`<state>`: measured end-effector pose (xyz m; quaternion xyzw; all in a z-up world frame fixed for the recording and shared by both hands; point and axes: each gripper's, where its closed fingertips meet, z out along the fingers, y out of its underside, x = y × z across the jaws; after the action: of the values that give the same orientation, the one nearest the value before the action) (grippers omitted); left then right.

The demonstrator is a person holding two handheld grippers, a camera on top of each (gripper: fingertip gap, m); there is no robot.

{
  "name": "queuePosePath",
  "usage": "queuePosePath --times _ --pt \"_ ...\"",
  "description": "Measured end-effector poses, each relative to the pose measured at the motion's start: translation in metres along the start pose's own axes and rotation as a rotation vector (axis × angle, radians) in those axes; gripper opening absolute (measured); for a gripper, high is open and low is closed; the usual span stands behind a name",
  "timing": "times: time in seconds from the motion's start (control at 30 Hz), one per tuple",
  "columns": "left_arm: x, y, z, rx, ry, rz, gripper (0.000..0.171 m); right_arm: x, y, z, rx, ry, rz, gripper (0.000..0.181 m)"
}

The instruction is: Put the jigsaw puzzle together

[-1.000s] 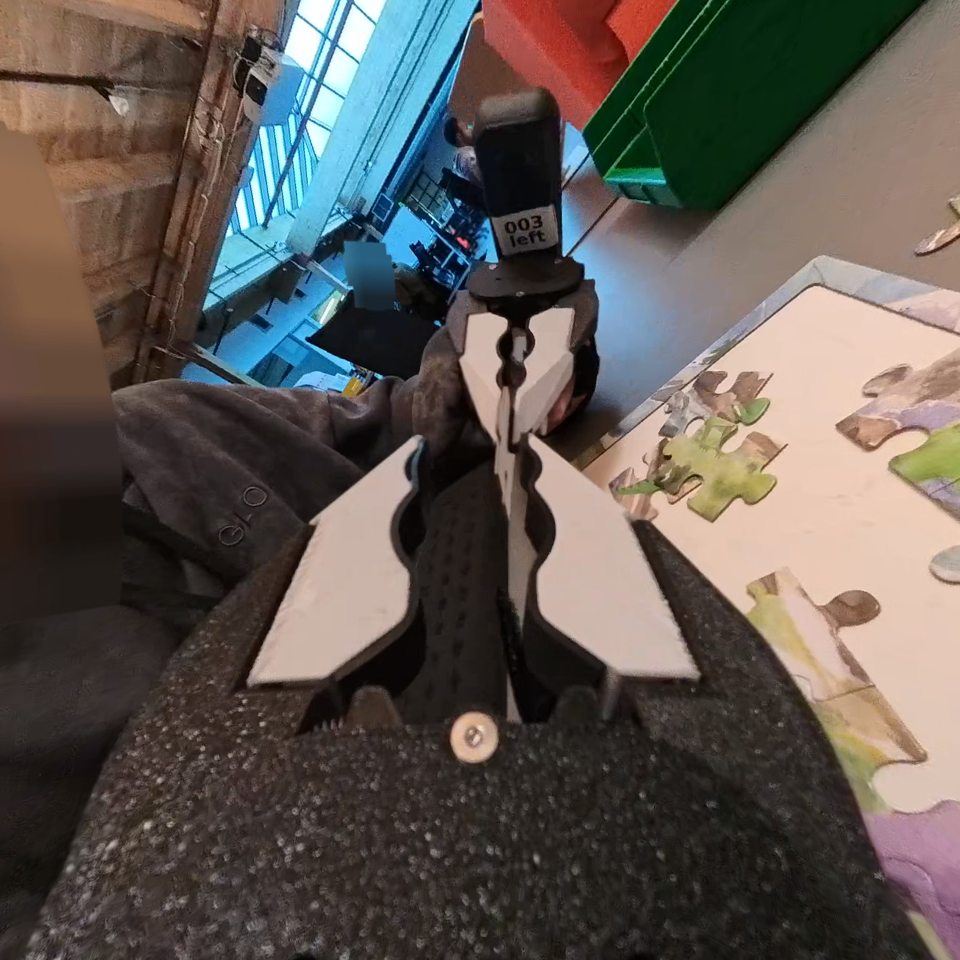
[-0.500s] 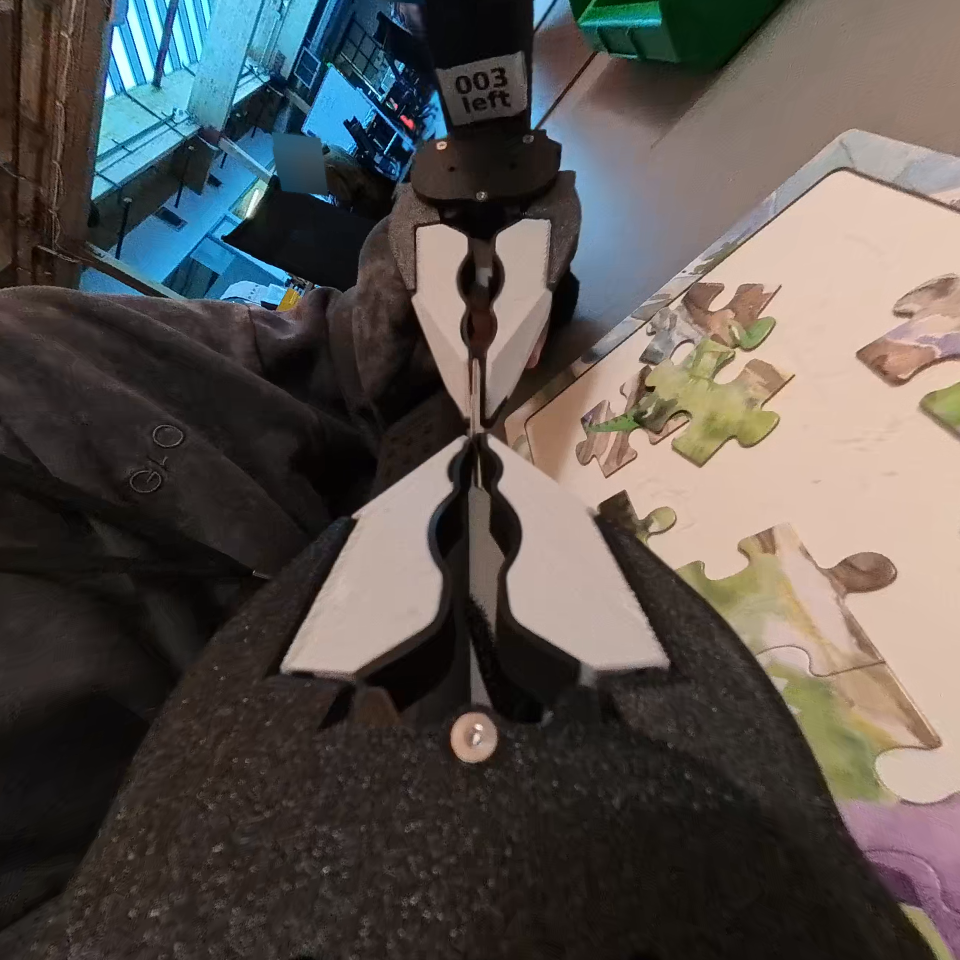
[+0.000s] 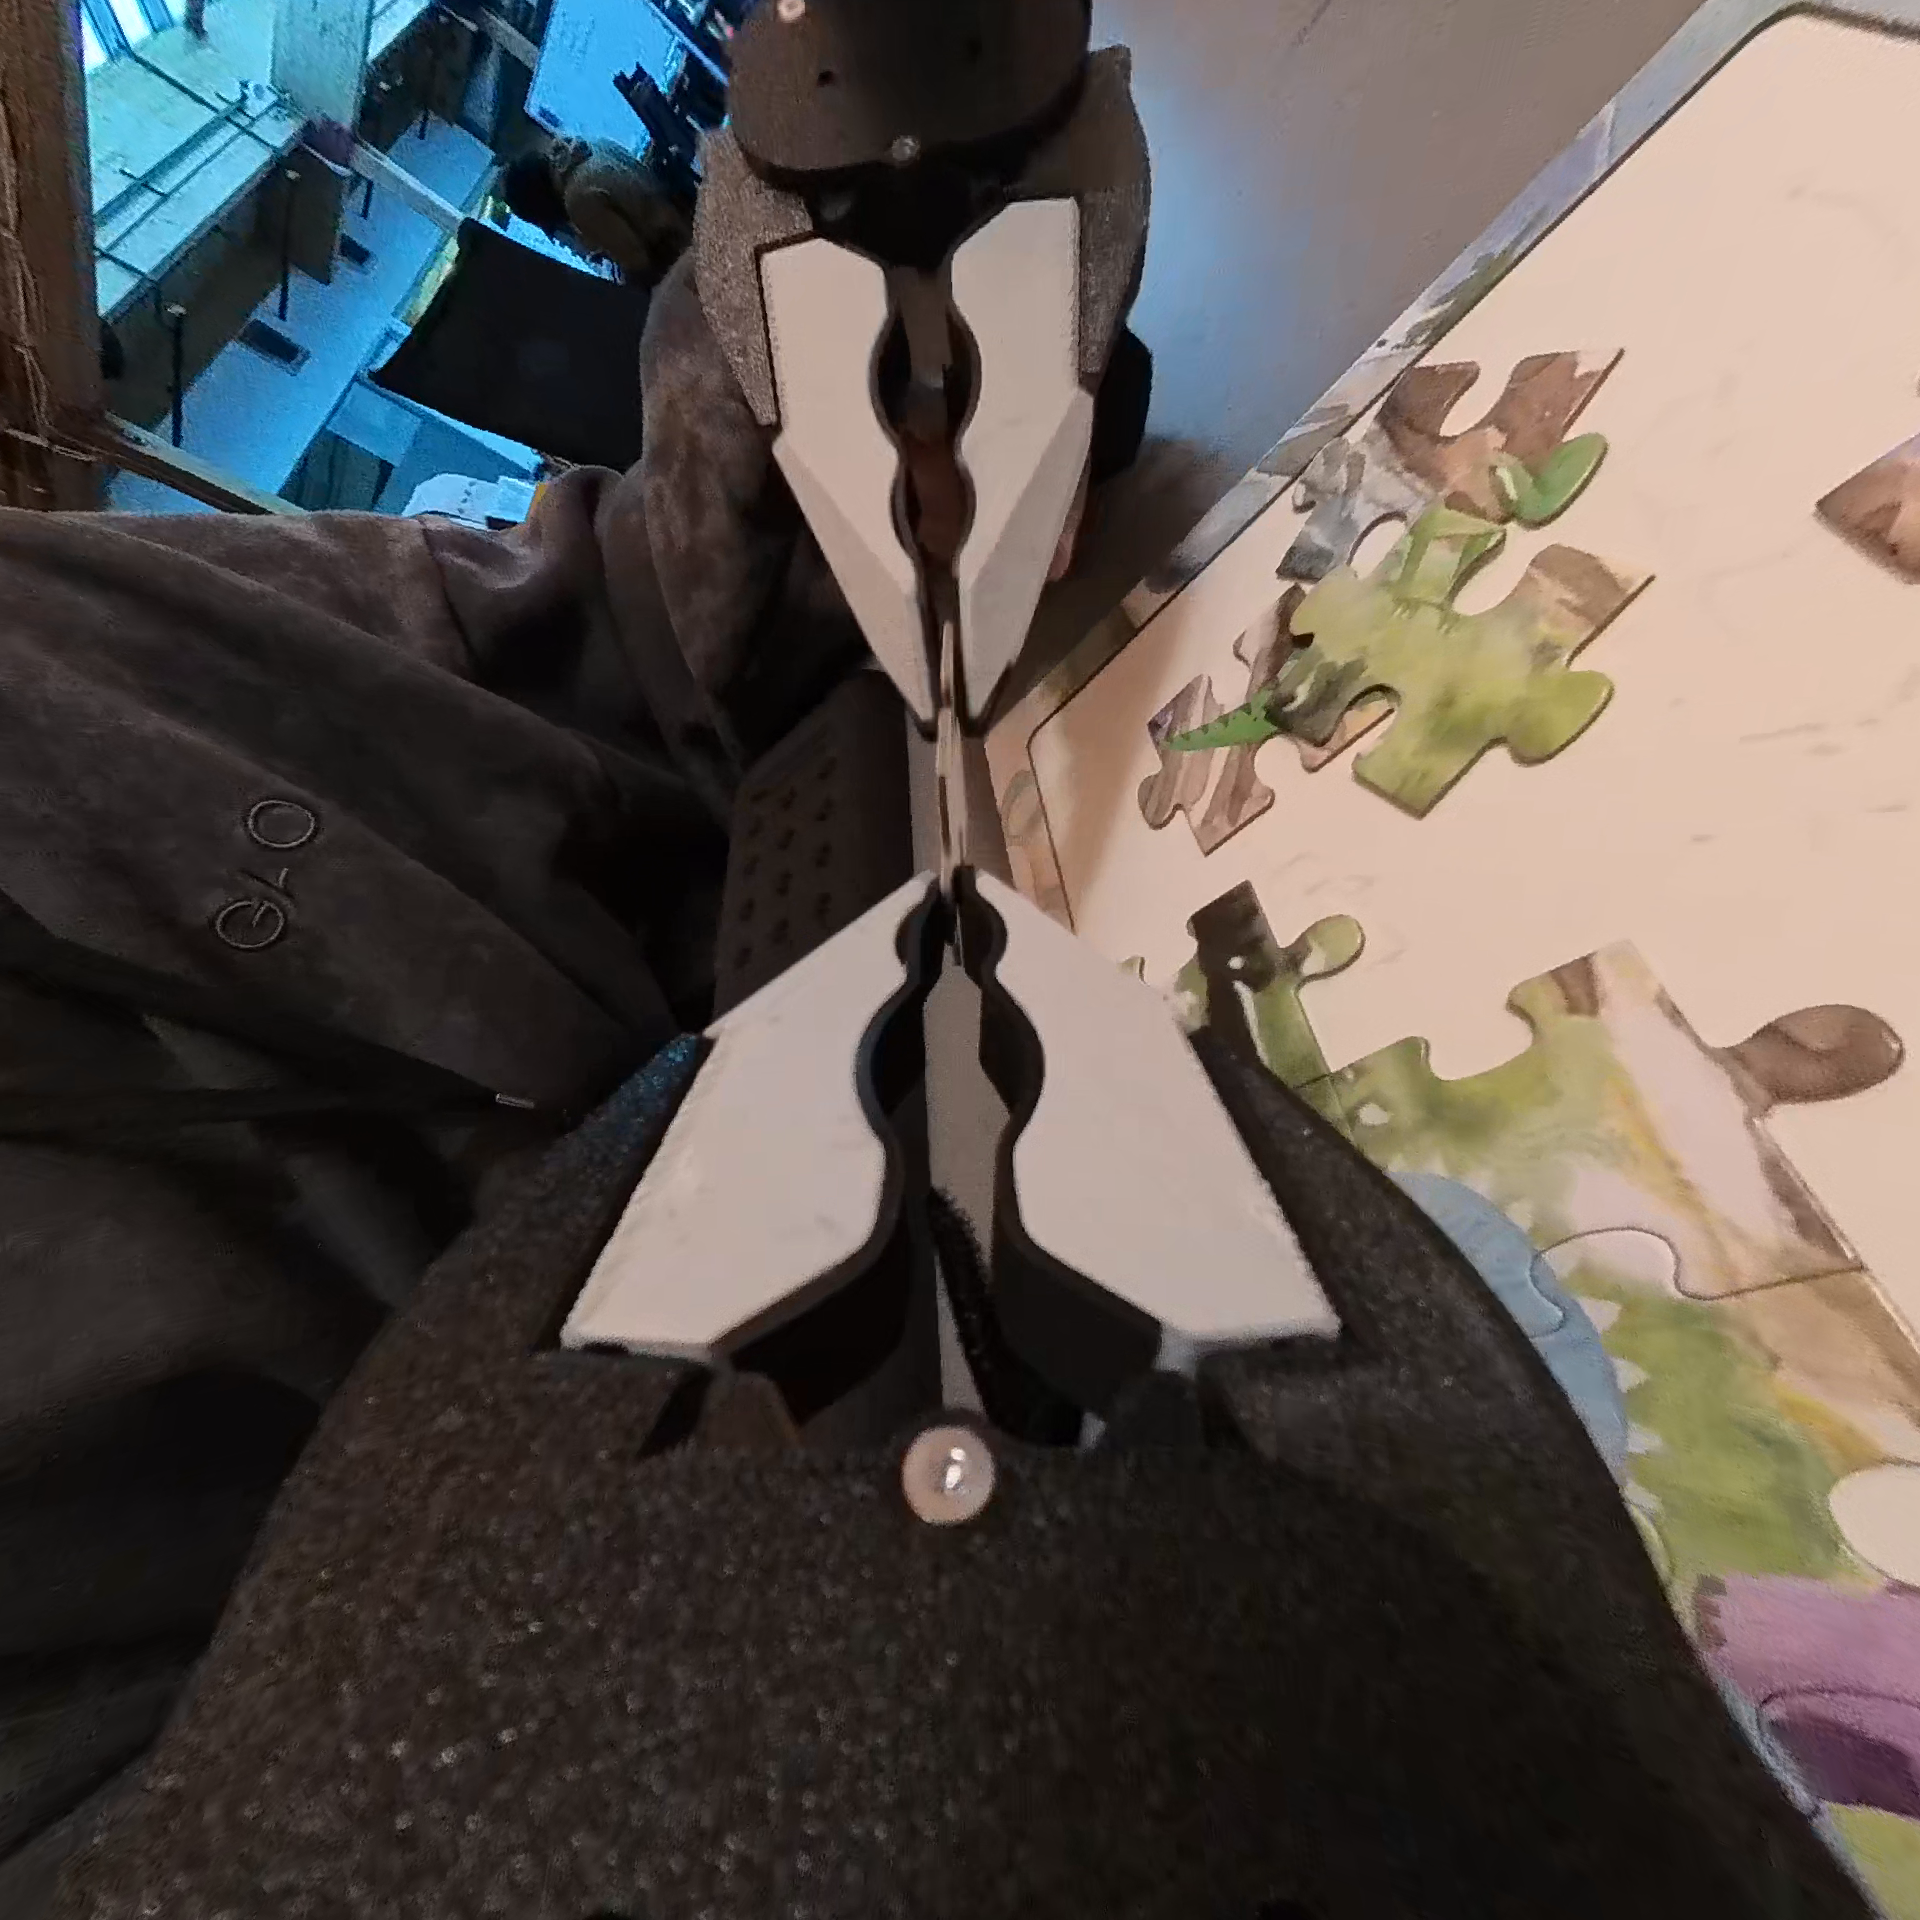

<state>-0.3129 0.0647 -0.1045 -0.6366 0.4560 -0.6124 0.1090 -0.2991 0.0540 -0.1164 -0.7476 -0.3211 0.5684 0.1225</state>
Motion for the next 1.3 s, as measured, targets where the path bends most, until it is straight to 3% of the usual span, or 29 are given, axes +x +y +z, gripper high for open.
queuePosePath --times 0.17,0.5,0.93,1.3 --pt "-0.007 0.009 0.0 -0.049 -0.021 -0.049 0.001 0.003 0.0 0.002 -0.007 0.027 -0.007 0.017" --pt "-0.007 0.006 -0.002 -0.035 -0.014 -0.056 0.001 0.01 -0.011 -0.009 0.057 0.079 -0.027 0.002" --pt "-0.01 0.004 -0.004 -0.021 -0.022 -0.056 0.001 0.012 -0.013 -0.01 0.064 0.115 -0.057 0.002" --pt "0.0 0.026 0.009 -0.14 0.01 -0.015 0.002 0.003 -0.02 -0.007 0.09 0.127 -0.143 0.002"
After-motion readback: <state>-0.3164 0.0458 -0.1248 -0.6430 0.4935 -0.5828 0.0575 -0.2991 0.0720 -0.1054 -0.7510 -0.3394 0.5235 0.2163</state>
